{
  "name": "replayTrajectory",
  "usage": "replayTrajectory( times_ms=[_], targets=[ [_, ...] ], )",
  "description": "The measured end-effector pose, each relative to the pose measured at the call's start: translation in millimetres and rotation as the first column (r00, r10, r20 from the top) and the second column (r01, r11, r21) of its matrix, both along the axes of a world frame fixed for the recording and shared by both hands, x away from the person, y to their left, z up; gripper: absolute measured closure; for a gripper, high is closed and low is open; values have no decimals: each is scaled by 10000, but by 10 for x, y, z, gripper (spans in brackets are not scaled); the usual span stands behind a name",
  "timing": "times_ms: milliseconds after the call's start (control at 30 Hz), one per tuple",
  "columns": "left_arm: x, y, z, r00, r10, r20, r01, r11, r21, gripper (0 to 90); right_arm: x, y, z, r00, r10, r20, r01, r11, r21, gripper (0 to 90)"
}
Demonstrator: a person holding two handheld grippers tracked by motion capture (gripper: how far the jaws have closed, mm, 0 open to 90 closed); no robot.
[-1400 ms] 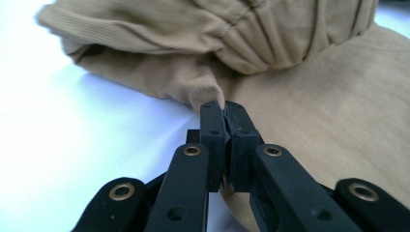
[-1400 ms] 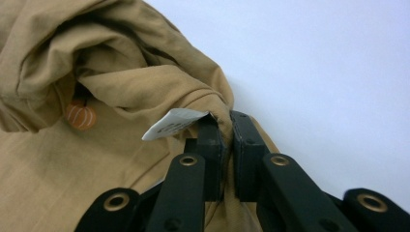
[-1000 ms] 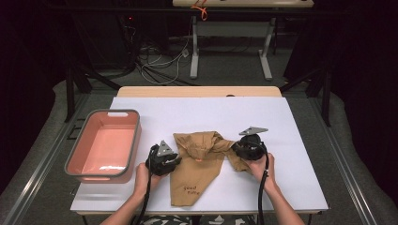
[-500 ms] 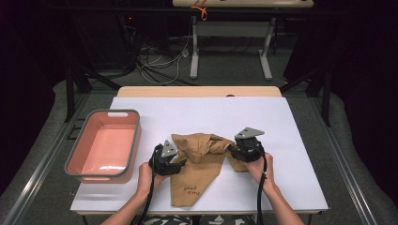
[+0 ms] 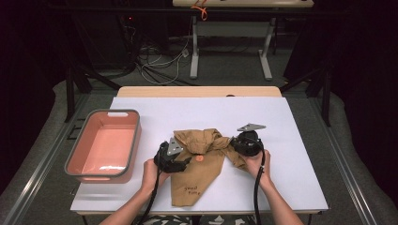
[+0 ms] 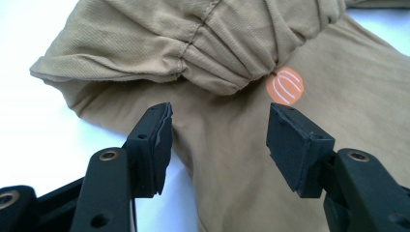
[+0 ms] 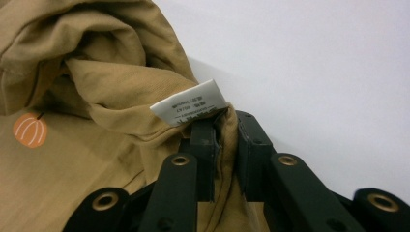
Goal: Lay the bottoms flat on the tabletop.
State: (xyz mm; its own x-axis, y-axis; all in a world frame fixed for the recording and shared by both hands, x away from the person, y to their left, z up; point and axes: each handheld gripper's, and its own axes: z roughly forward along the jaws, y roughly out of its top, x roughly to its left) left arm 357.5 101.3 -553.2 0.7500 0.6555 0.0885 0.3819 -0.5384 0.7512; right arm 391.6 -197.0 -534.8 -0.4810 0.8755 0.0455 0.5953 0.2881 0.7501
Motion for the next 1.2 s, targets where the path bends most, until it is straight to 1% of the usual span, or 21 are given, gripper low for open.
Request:
replayTrajectory(
  times_ms=[133,167,233,300,367,400,433,500,600,633,700,767,800,867,933,967,1000,1033,1067,1100,1200],
  targets=[
    [33,-32,7,9999,101,2,-101,9999,11,422,30,-3,-6,9998,-91,-175,91,10000,4,790],
    [44,-37,16,9999,157,48,-157,9998,122,427,35,-6,-9,9998,-90,-184,91,9999,48,789],
    [73,-47,32,9999,115,111,-114,9999,-32,463,38,-11,-5,9996,-130,-233,130,9999,24,785],
    [110,-58,55,9996,194,209,-193,9998,-38,512,42,-16,0,9997,-99,-241,100,9999,56,772],
    [148,-69,70,9997,195,172,-191,9996,-214,562,43,-23,3,9995,-122,-302,125,9999,108,757],
    [169,-77,77,9996,161,210,-159,9998,-129,576,47,-28,4,9996,-91,-277,94,9999,107,742],
    [190,-81,81,9995,152,284,-148,9998,-133,591,43,-28,9,9996,-108,-260,112,9998,148,720],
    [224,-88,99,9995,244,221,-241,9996,-151,610,30,-25,30,9997,-52,-222,52,10000,33,666],
    [289,-87,130,9986,421,307,-412,9987,-300,613,-1,-13,69,9995,206,-231,-213,9993,-293,550],
    [314,-88,145,9985,461,284,-452,9985,-312,613,-19,-3,93,9996,228,-169,-234,9990,-373,514],
    [362,-94,170,9982,534,264,-525,9980,-366,613,-51,10,138,9993,369,15,-367,9968,-705,447],
    [407,-105,190,9976,634,265,-621,9971,-448,613,-78,34,169,9986,479,233,-458,9954,-840,424],
    [428,-108,202,9974,662,293,-648,9969,-447,612,-88,39,182,9977,576,346,-536,9928,-1071,416],
    [456,-111,213,9964,788,318,-770,9955,-557,602,-107,47,206,9968,653,464,-595,9915,-1160,434],
    [460,-100,215,9961,835,271,-821,9954,-494,585,-114,53,213,9970,613,464,-554,9915,-1178,461],
    [457,-93,214,9962,857,172,-846,9949,-541,561,-107,51,202,9968,650,457,-591,9909,-1211,465],
    [448,-78,216,9957,916,164,-906,9944,-548,543,-106,51,196,9972,609,428,-554,9912,-1202,472],
    [431,-65,215,9950,990,114,-981,9930,-664,529,-109,47,194,9976,605,335,-560,9910,-1213,490],
    [420,-44,218,9951,978,152,-966,9932,-643,513,-103,42,184,9971,675,365,-625,9903,-1240,502],
    [402,-28,217,9948,1017,78,-1009,9925,-694,488,-105,41,183,9975,647,279,-606,9901,-1263,511],
    [332,19,197,9948,1012,-111,-1016,9934,-530,443,-101,53,146,9978,607,259,-570,9906,-1247,572]
  ],
)
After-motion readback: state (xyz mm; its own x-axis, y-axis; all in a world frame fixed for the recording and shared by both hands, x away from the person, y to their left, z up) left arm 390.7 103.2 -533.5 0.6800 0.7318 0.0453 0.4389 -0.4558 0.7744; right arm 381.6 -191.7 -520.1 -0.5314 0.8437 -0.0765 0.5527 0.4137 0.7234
